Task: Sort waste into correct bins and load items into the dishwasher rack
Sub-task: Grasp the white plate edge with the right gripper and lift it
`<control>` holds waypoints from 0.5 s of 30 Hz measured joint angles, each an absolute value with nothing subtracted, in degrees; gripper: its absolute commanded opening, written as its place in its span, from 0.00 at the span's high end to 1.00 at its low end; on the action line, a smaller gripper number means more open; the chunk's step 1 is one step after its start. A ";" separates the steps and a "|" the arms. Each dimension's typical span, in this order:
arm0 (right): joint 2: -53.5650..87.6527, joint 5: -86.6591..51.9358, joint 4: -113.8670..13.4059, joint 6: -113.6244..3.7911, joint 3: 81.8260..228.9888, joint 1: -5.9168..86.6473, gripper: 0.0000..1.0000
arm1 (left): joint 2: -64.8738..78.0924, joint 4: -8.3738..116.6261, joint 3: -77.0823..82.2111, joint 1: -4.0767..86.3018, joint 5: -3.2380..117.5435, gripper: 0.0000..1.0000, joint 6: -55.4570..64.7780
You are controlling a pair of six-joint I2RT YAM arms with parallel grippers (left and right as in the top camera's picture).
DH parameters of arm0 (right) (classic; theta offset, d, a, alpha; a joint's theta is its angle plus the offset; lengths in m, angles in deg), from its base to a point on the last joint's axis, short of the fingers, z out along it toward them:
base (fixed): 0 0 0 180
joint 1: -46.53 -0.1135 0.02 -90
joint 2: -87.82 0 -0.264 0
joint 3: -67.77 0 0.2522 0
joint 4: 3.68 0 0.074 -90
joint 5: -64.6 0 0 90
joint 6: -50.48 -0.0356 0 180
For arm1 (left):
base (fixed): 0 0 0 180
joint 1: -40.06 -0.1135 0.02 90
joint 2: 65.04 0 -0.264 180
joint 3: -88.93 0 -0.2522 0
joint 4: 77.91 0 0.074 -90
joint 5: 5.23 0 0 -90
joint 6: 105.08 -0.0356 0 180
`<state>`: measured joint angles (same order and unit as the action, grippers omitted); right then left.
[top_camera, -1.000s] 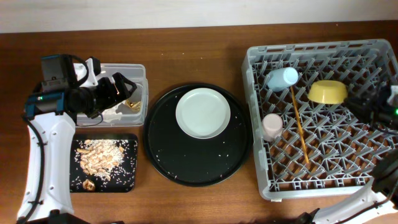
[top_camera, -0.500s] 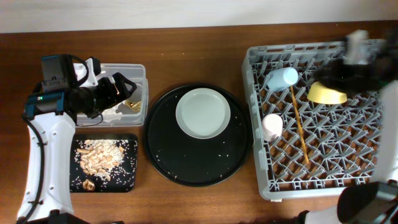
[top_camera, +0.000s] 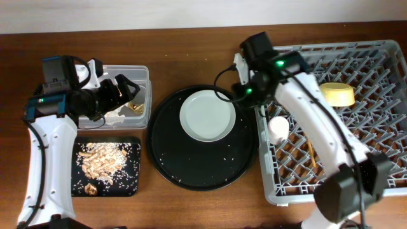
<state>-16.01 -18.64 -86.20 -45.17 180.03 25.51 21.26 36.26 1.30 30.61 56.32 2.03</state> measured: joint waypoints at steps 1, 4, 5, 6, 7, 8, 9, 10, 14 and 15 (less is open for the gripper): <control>-17.48 -19.62 -85.54 -45.76 179.99 25.27 0.65 | 21.26 36.28 1.30 30.61 56.32 0.00 2.03; -21.41 -21.39 -82.66 -46.96 179.94 25.12 0.64 | 21.26 36.28 1.30 30.61 56.34 0.00 2.03; -22.83 -21.61 -81.28 -47.09 179.94 25.10 0.64 | 21.26 36.28 1.30 30.61 56.34 0.00 2.03; -24.06 -21.83 -80.08 -47.14 179.94 25.10 0.64 | 21.26 36.28 1.30 30.61 56.32 0.00 2.03; -25.15 -21.98 -79.01 -47.22 179.92 25.10 0.64 | 21.26 36.26 1.30 30.61 56.32 0.00 2.03; -26.16 -22.07 -78.20 -47.29 179.92 25.10 0.65 | 21.26 36.28 1.30 30.61 56.34 0.00 2.03; -26.94 -22.20 -77.41 -47.27 179.90 25.10 0.65 | 21.26 36.28 1.30 30.61 56.34 0.00 2.03; -27.86 -22.31 -76.43 -47.29 179.90 25.10 0.65 | 21.26 36.28 1.30 30.61 56.32 0.00 2.03; -31.56 -22.47 -74.00 -47.29 179.90 25.10 0.65 | 21.26 36.28 1.30 30.61 56.32 0.00 2.03; -32.98 -22.47 -73.74 -47.29 179.90 25.10 0.66 | 21.26 36.28 1.30 30.61 56.32 0.00 2.03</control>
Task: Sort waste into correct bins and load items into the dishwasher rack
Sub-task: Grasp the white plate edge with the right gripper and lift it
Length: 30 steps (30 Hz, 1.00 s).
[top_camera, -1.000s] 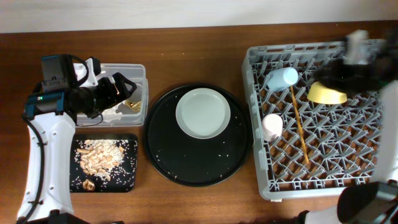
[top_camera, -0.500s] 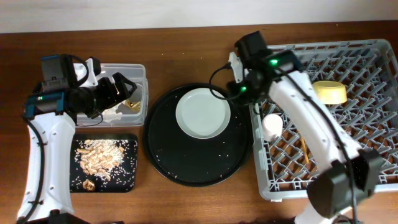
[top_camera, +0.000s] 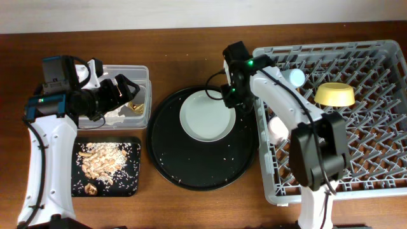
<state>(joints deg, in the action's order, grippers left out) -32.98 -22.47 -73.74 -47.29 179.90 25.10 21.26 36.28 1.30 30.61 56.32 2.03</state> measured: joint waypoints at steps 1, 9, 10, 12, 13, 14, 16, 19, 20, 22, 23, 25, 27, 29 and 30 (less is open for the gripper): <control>-33.87 -22.51 -73.61 -47.29 179.88 25.10 0.66 | 21.26 36.28 1.30 30.61 56.32 0.00 2.03; -38.48 -22.60 -71.51 -47.27 179.77 25.10 0.71 | 21.26 36.28 1.30 30.61 56.32 0.00 2.03; -38.79 -22.60 -71.42 -47.40 179.77 25.10 0.73 | 21.26 36.26 1.30 30.61 56.32 0.00 2.03; -39.45 -22.62 -71.36 -47.46 179.75 25.10 0.76 | 21.26 36.28 1.30 30.61 56.32 0.00 2.03; -39.55 -22.60 -71.38 -47.53 179.72 25.10 0.76 | 21.26 36.28 1.30 30.61 56.32 0.00 2.03; -39.66 -22.60 -71.36 -47.49 179.68 25.10 0.75 | 21.26 36.28 1.30 30.61 56.32 0.00 2.03; -39.69 -22.60 -71.36 -47.51 179.44 25.10 0.76 | 21.26 36.26 1.30 30.61 56.32 0.00 2.03; -39.64 -22.60 -70.09 -47.49 178.17 25.10 0.82 | 21.26 36.28 1.30 30.61 56.32 0.00 2.03; -39.53 -22.42 -69.39 -47.66 177.80 25.10 0.84 | 21.26 36.24 1.30 30.61 56.32 0.00 2.03; -39.18 -22.29 -68.14 -47.68 177.10 25.10 0.96 | 21.26 36.28 1.30 30.61 56.34 0.00 2.03; -38.99 -22.36 -68.10 -47.66 177.08 25.10 0.96 | 21.26 36.28 1.30 30.61 56.32 0.00 2.03; -38.77 -22.16 -68.14 -47.90 177.01 25.16 0.96 | 21.26 36.28 1.30 30.61 56.32 0.00 2.03; -38.77 -21.88 -69.08 -47.94 177.47 25.16 0.96 | 21.26 36.28 1.30 30.61 56.32 0.00 2.03; -38.77 -21.26 -71.95 -47.99 178.48 25.16 0.96 | 21.26 36.28 1.30 30.61 56.34 0.00 2.03; -38.77 -21.09 -73.87 -48.05 179.50 25.16 0.96 | 21.26 36.28 1.30 30.61 56.32 0.00 2.03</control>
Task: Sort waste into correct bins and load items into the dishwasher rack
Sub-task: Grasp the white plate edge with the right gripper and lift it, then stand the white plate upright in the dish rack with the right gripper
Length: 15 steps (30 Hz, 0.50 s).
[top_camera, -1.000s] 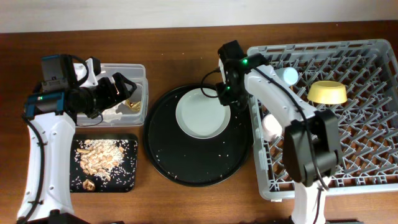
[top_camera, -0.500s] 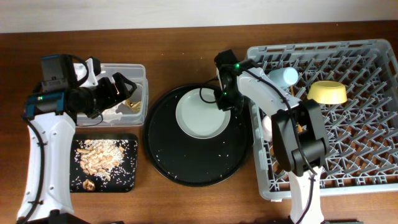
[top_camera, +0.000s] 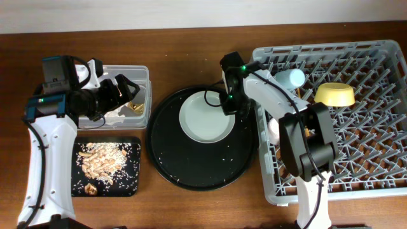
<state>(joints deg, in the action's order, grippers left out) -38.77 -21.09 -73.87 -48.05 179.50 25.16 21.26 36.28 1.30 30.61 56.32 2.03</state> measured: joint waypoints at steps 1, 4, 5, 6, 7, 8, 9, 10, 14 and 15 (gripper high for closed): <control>-38.75 -20.94 -75.86 -48.12 180.86 25.16 0.96 | 21.26 36.30 1.30 30.61 56.32 0.00 2.03; -37.22 -20.89 -80.86 -47.88 185.23 25.10 0.96 | 21.26 36.26 1.30 30.61 56.34 0.00 2.03; -35.95 -20.89 -82.28 -47.70 186.35 25.10 0.96 | 21.26 36.28 1.30 30.61 56.34 0.00 2.03; -33.15 -21.13 -84.10 -47.00 187.74 25.10 0.96 | 21.26 36.28 1.30 30.61 56.32 0.00 2.03; -29.98 -21.26 -85.08 -46.57 188.77 25.10 0.96 | 21.26 36.26 1.30 30.61 56.32 0.00 2.03; -27.07 -21.33 -85.54 -46.04 189.34 25.10 0.96 | 21.26 36.24 1.30 30.61 56.32 0.00 2.03; -25.26 -21.57 -85.85 -45.74 189.58 25.12 0.96 | 21.26 36.30 1.30 30.61 56.32 0.00 2.03; -23.45 -21.98 -86.39 -45.50 189.76 25.12 0.96 | 21.26 36.28 1.30 30.61 56.34 0.00 2.03; -11.75 -30.46 -91.40 -44.84 190.02 26.45 0.96 | 21.26 36.28 1.30 30.61 56.32 0.00 2.03; -9.35 -33.09 -92.49 -44.69 190.02 27.42 0.96 | 21.26 36.26 1.30 30.61 56.32 0.00 2.03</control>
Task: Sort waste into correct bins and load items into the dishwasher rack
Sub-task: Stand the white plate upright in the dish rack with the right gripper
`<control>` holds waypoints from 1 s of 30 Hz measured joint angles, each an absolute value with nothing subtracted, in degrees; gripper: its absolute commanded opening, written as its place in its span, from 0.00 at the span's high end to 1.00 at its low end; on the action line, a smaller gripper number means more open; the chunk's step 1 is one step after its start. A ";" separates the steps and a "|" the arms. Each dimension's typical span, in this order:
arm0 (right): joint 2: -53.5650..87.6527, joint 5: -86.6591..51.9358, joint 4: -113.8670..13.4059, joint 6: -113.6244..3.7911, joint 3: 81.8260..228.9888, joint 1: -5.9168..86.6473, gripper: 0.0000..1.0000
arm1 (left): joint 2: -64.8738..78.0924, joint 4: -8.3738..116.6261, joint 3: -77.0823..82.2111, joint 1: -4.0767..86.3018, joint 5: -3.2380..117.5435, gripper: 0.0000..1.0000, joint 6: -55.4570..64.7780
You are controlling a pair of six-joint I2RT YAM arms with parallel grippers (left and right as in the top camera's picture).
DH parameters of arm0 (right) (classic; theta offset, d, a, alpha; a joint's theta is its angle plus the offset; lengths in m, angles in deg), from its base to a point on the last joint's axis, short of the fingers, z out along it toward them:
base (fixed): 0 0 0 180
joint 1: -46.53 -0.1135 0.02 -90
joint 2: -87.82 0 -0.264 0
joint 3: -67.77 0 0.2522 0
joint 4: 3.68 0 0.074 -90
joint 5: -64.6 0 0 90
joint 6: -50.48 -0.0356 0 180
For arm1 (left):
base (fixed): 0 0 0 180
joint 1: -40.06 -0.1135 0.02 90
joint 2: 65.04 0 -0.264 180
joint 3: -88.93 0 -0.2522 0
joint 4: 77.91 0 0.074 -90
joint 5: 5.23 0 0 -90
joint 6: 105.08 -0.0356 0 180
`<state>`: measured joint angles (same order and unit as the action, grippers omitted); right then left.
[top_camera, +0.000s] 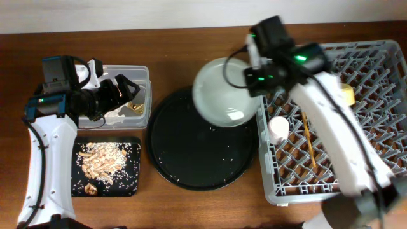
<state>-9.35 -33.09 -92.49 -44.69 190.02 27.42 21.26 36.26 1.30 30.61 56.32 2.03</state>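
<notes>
A white plate (221,94) hangs tilted above the far right rim of the round black tray (191,159). My right gripper (252,77) is shut on the plate's right edge. The grey dishwasher rack (362,159) stands just to the right and holds a white cup (278,128), a wooden stick (308,143) and a yellow bowl (349,95) half hidden by my arm. Over the clear bin (141,75) at far left, my left gripper (124,91) stands open. Food scraps lie on a rectangular black tray (130,184).
Scattered crumbs dot the round tray's floor. The right arm reaches across the rack's left half. Bare wooden table (184,51) shows between the bin and the rack at the back.
The white plate was lying flat in the round tray with my right gripper at its right rim. Now it is off the tray, held higher and further back-right. The left arm has not moved.
My right gripper was by the plate's upper right rim, near the rack's left edge. It then stood at the plate's right rim at both following moments. Now it holds the plate in the air. My left gripper stayed open over the clear bin throughout.
</notes>
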 measured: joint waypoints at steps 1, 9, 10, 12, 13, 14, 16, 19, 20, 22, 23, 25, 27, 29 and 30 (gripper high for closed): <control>-6.55 -36.39 -93.43 -44.64 190.02 28.92 0.96 | 21.26 36.28 1.30 30.61 56.32 0.00 2.03; 5.14 -58.11 -97.02 -42.17 190.19 41.08 0.96 | 21.26 36.28 1.30 30.61 56.34 0.00 2.03; 5.03 -59.12 -98.04 -40.75 190.19 42.17 0.96 | 21.26 36.28 1.30 30.61 56.32 0.00 2.03; 4.14 -60.56 -99.90 -37.76 190.17 44.05 0.96 | 21.26 36.28 1.30 30.61 56.32 0.00 2.03; 3.11 -61.11 -100.47 -36.40 190.17 45.10 0.96 | 21.26 36.28 1.30 30.61 56.32 0.00 2.03; 2.17 -61.44 -100.91 -35.66 190.15 45.67 0.96 | 21.26 36.28 1.30 30.61 56.32 0.00 2.03; 0.05 -61.74 -102.52 -34.04 190.06 46.34 0.96 | 21.26 36.28 1.30 30.61 56.32 0.00 2.03; -4.12 -62.79 -105.19 -32.25 190.06 46.56 0.96 | 21.26 36.28 1.30 30.61 56.32 0.00 2.03; -5.72 -63.32 -105.85 -31.94 190.06 46.56 0.96 | 21.26 36.26 1.30 30.61 56.32 0.00 2.03; -9.15 -64.63 -107.07 -31.57 190.06 46.56 0.96 | 21.26 36.28 1.30 30.61 56.32 0.00 2.03; -10.40 -65.09 -107.44 -31.53 190.06 46.56 0.96 | 21.26 36.26 1.30 30.61 56.32 0.00 2.03; -13.33 -65.79 -107.92 -31.51 190.06 46.56 0.96 | 21.26 36.28 1.30 30.61 56.34 0.00 2.03; -16.08 -66.59 -108.36 -31.42 190.06 46.56 0.96 | 21.26 36.28 1.30 30.61 56.34 0.00 2.03; -18.07 -66.99 -108.40 -31.40 190.02 46.56 0.96 | 21.26 36.26 1.30 30.61 56.34 0.00 2.03; -18.70 -67.05 -108.38 -31.38 189.97 46.56 0.96 | 21.26 36.28 1.30 30.61 56.34 0.00 2.03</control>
<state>-18.70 -67.05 -108.38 -31.38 189.97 46.56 21.26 36.28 1.30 30.61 56.34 2.03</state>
